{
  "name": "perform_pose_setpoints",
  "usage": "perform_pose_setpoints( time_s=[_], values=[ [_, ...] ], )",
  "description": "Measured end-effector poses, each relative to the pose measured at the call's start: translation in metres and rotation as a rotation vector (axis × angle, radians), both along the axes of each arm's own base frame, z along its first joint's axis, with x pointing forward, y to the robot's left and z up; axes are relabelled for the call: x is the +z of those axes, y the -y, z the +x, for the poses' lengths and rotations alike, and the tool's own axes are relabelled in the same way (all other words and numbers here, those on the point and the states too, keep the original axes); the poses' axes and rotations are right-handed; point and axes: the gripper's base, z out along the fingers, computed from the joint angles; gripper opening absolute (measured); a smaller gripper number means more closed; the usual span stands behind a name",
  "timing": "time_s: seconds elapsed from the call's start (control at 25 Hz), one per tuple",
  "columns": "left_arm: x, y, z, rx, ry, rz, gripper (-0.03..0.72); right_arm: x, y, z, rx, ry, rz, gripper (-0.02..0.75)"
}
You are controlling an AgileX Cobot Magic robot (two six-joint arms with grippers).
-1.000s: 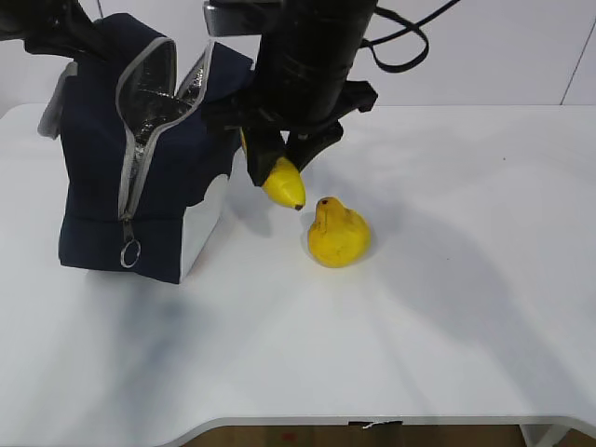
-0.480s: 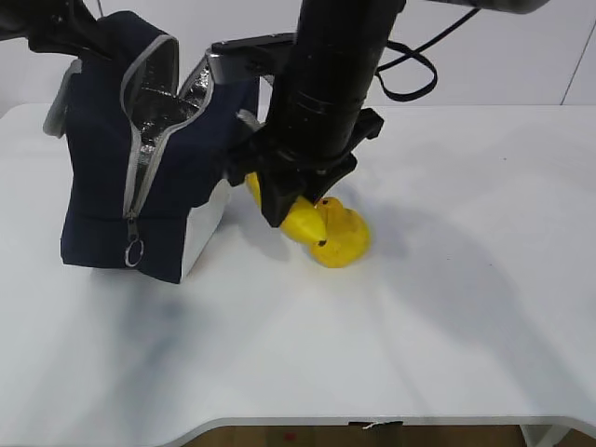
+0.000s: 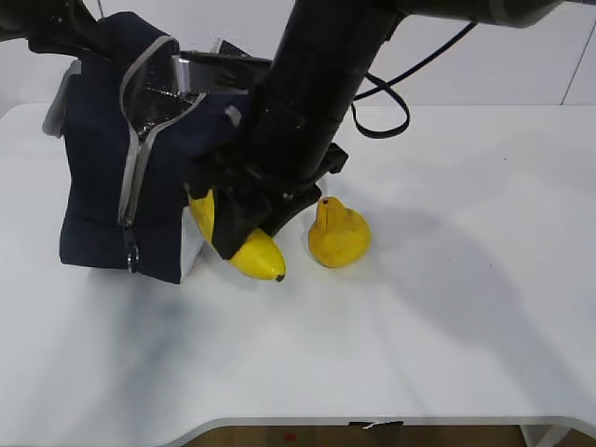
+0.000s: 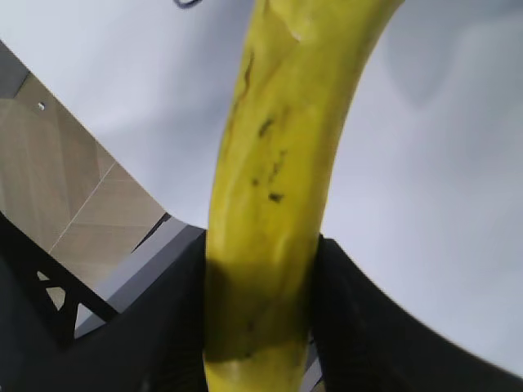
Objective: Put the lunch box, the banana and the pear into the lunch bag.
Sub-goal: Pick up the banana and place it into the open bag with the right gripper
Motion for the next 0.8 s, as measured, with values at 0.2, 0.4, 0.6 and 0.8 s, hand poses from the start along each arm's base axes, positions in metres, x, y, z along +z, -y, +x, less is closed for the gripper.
perform_pose_setpoints(
  time_s=[0.2, 0.4, 0.6, 0.8],
  values=[
    [0.001, 0.000, 0.001, 0.006, 0.010, -0.001, -0.006, 0.005, 0.009, -0.015, 0.008, -0.014, 0.001, 0.308],
    [0.001, 0.000, 0.001, 0.009, 0.015, -0.001, -0.006, 0.034, 0.023, -0.041, 0.006, 0.002, 0.062, 0.308],
    [0.001, 0.000, 0.001, 0.010, 0.016, -0.001, -0.006, 0.038, 0.035, -0.064, 0.021, -0.021, 0.078, 0.307],
    [0.001, 0.000, 0.001, 0.010, 0.016, -0.001, -0.006, 0.044, 0.044, -0.077, 0.028, -0.013, 0.086, 0.307]
  ],
)
